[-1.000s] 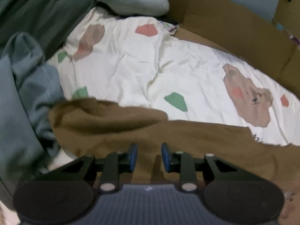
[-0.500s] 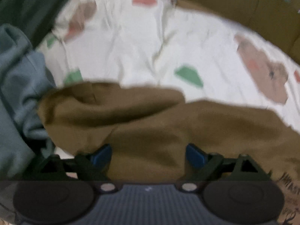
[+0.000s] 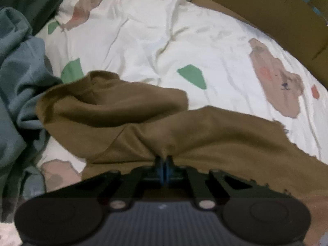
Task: Fold clothes
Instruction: 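Lift the brown T-shirt off the duvet with both grippers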
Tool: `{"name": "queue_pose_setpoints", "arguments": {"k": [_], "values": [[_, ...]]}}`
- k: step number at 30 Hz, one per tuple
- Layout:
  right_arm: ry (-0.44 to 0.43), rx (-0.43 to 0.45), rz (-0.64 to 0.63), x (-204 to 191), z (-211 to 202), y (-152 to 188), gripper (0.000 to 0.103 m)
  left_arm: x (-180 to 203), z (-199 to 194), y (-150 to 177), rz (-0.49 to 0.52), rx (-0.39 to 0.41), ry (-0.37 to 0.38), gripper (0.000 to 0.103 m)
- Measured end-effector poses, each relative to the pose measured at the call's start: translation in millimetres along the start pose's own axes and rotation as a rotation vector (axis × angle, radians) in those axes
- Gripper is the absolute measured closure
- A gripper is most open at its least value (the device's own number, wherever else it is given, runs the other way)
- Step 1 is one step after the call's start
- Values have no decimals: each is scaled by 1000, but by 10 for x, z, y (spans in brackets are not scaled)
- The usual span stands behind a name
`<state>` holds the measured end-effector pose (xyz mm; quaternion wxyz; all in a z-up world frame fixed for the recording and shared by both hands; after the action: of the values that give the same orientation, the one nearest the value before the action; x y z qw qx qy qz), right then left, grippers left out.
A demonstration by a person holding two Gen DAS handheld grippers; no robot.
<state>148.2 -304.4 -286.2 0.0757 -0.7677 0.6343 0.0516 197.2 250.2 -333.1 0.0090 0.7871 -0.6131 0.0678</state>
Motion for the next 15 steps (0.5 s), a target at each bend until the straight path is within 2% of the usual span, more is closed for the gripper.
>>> {"name": "queue_pose_setpoints", "arguments": {"k": [10, 15], "values": [[64, 52, -11, 143, -293, 46, 100, 70, -666, 320, -11, 39, 103, 101], [113, 103, 5, 337, -575, 8, 100, 207, -990, 278, 17, 82, 163, 101]]}}
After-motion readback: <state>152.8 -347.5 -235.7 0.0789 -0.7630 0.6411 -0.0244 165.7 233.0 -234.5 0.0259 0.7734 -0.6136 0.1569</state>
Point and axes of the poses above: each gripper's, at about its wrist camera, not at the fingertips, and z roughly the way its jaws point, x to its right, y to its underside, the point moved 2 cm from there along z, roughly the way its jaws point, and after that the axes turned 15 degrees about -x, right-handed, at the moved point
